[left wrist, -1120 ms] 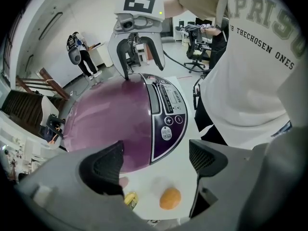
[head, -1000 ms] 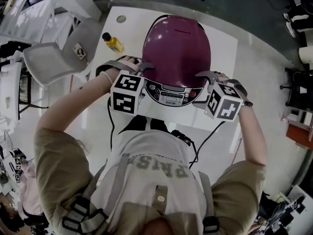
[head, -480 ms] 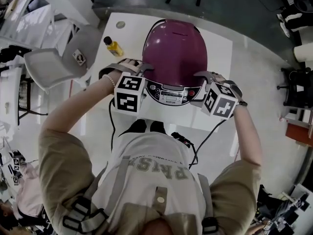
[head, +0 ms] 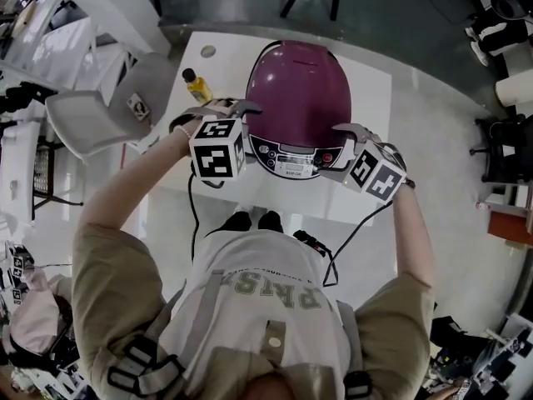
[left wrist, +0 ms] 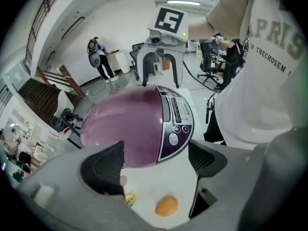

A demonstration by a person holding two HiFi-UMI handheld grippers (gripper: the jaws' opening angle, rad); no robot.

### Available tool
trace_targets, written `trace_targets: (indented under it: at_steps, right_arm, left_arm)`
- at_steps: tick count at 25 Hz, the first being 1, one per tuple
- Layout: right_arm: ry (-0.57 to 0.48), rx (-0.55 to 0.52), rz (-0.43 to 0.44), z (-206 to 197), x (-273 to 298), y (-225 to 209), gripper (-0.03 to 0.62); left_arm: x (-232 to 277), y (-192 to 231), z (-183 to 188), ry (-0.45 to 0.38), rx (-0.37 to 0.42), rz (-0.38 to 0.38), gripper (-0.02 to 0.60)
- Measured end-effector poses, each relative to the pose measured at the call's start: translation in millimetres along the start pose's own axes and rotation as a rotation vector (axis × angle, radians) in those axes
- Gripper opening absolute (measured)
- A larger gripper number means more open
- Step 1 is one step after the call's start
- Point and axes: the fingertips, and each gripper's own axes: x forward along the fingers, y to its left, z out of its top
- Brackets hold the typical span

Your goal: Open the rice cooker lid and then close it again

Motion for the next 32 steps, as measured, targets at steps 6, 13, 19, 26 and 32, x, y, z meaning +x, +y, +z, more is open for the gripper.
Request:
trace_targets:
  at_steps: [6,13,19,26,32]
  right_arm:
    - [-0.309,0.143,-0.288,33,-33,-29,0.374]
    - [-0.498,0.237,-0.653,47,-71,-44,0.373]
    - [-0.706,0.418,-0.868,48,-102,-46,0.37]
    - [-0.867,0.606,-0.962,42,-126,-30,0.264]
    - [-0.872,0.562,-1.061,47,-135,-11,0.208]
  left_arm:
    - [-30,18,16,-0.158,-0.133,0.129,0.43]
    - [-70,34,43,-0.429,-0.362,0.318,0.425]
    - [-101,44,45,-0.605,-0.556,0.532,0.374]
    - [-124,35,33,-0.655,-0.677,0.756,0.373]
    - [-141,23,30,-0.781,-0.737,0.872,0.316]
